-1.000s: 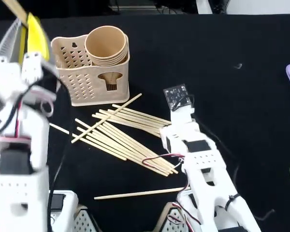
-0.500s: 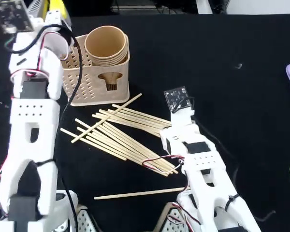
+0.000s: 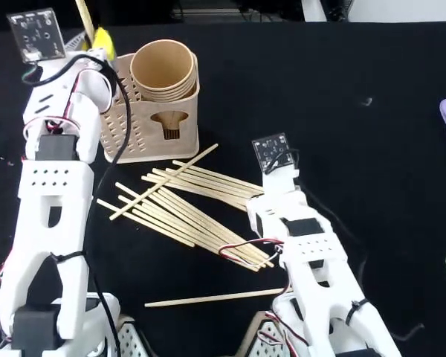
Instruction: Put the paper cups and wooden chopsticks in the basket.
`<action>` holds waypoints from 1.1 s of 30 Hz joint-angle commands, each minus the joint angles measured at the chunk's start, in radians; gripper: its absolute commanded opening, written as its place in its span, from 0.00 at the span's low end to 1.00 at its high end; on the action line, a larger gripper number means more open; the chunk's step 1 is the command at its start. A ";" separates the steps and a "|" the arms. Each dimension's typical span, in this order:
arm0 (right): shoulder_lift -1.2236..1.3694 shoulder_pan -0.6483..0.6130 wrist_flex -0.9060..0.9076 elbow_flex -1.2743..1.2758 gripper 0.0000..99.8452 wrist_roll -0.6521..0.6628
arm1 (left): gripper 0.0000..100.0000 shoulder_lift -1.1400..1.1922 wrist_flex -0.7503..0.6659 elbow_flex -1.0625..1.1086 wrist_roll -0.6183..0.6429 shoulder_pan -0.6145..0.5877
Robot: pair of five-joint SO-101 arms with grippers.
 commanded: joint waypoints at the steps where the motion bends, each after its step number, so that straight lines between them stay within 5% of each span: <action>1: -0.035 0.018 -0.018 -0.005 0.01 -0.008 | 0.13 -0.077 0.011 -0.016 0.003 -0.030; 9: -0.036 0.018 0.061 -0.045 0.01 0.000 | 0.13 -0.278 0.307 -0.024 0.003 -0.107; 14: -0.036 0.018 0.450 -0.292 0.16 0.006 | 0.13 -0.446 0.597 0.047 0.002 -0.216; 17: -0.036 -0.028 0.651 -0.407 0.21 0.176 | 0.13 -0.534 0.680 0.177 0.002 -0.269; 21: -0.036 -0.155 0.822 -0.446 0.19 0.534 | 0.13 -0.624 0.686 0.394 0.002 -0.303; 23: -0.036 -0.235 0.881 -0.444 0.19 0.603 | 0.13 -0.654 0.663 0.489 0.008 -0.305; 27: -0.036 -0.431 0.968 -0.444 0.19 0.620 | 0.13 -0.686 0.545 0.651 0.006 -0.326; 33: -0.036 -0.743 0.979 -0.410 0.19 0.499 | 0.13 -0.684 0.425 0.743 0.038 -0.513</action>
